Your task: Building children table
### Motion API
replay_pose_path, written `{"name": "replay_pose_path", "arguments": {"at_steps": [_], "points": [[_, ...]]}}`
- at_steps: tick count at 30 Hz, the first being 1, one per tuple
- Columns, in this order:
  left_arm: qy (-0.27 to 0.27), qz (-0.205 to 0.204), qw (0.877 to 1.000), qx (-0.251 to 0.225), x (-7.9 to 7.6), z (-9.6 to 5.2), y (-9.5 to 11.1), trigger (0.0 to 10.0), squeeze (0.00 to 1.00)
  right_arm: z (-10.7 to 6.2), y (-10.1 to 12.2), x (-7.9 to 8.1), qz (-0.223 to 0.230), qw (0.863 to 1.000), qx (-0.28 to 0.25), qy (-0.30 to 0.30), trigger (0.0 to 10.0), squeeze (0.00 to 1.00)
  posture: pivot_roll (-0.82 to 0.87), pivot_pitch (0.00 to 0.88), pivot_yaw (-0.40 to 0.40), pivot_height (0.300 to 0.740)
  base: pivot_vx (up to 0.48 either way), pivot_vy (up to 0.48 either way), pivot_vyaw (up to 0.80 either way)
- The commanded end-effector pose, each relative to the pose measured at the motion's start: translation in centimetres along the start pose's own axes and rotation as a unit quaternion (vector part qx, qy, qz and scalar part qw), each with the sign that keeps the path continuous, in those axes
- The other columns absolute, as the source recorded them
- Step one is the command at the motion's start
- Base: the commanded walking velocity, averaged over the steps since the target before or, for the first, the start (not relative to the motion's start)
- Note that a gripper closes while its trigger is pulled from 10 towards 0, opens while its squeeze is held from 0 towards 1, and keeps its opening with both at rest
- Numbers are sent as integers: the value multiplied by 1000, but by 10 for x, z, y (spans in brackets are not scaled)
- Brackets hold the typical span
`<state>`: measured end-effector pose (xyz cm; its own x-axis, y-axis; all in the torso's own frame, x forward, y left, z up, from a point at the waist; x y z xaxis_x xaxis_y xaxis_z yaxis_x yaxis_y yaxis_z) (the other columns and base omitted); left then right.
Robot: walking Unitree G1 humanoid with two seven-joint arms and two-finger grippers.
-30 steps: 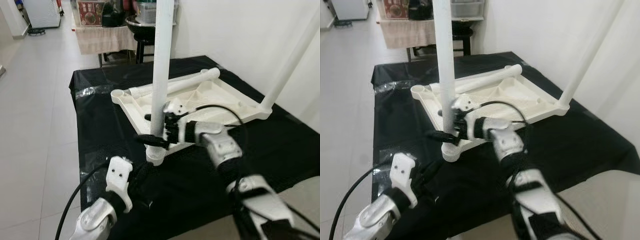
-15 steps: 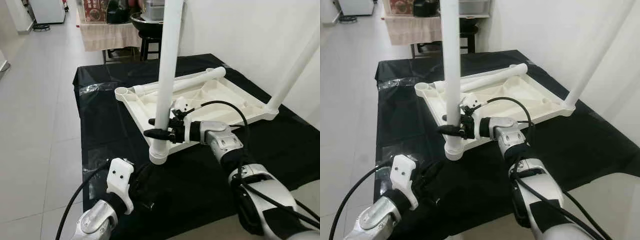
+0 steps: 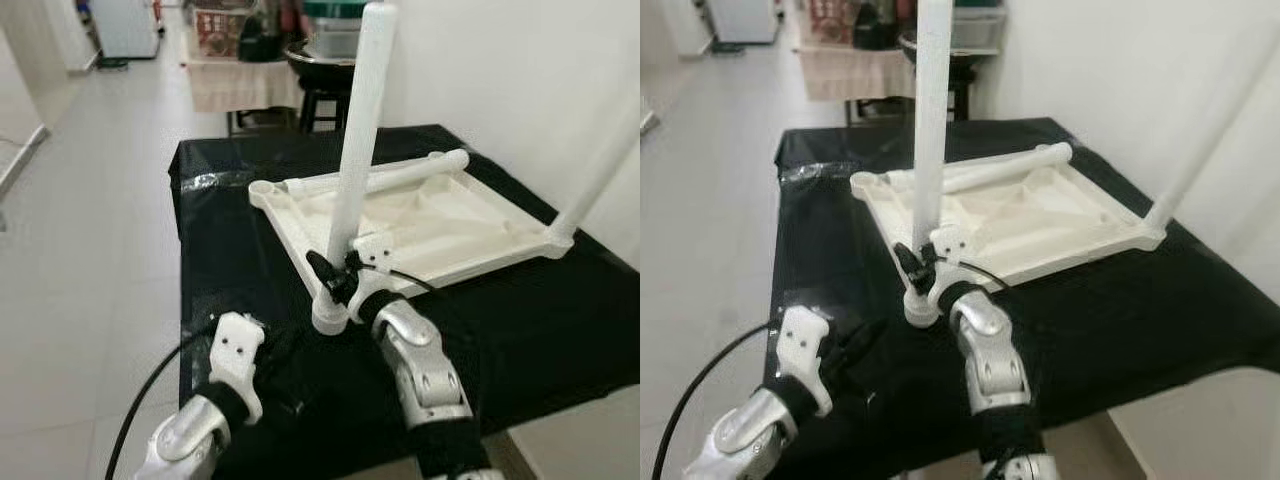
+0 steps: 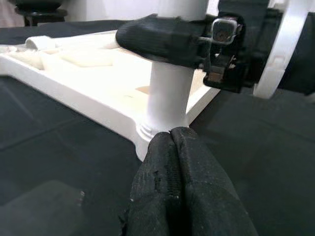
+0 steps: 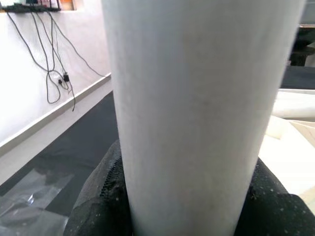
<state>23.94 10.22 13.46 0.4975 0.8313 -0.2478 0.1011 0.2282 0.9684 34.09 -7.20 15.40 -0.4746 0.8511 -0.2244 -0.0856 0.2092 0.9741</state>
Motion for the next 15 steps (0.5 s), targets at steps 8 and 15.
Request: {"name": "replay_pose_path", "arguments": {"at_steps": [8,15], "points": [[2,-1,1000,9,1,-1,-5,10000,0,-1,-25,1,41,997,60,31,10000,1000,29,30,-44,740,0,0,0],[-2,-2,1000,10,0,0,-6,10000,0,-1,4,6,30,985,-15,169,10000,1000,27,26,-44,740,0,0,0]]}}
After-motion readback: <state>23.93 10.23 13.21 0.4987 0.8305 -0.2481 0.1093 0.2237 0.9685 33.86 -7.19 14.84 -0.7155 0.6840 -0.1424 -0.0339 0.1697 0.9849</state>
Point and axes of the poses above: a point about 5 cm out from each wrist's last joint towards the gripper, its own z axis pointing out of the wrist towards the gripper, its own y axis along the axis of the wrist's last joint, x = y × z, the point moved 1 cm from there along z, pointing out of the wrist towards the gripper, and after that the axes turned 11 degrees about -z, right-handed, at the moved point
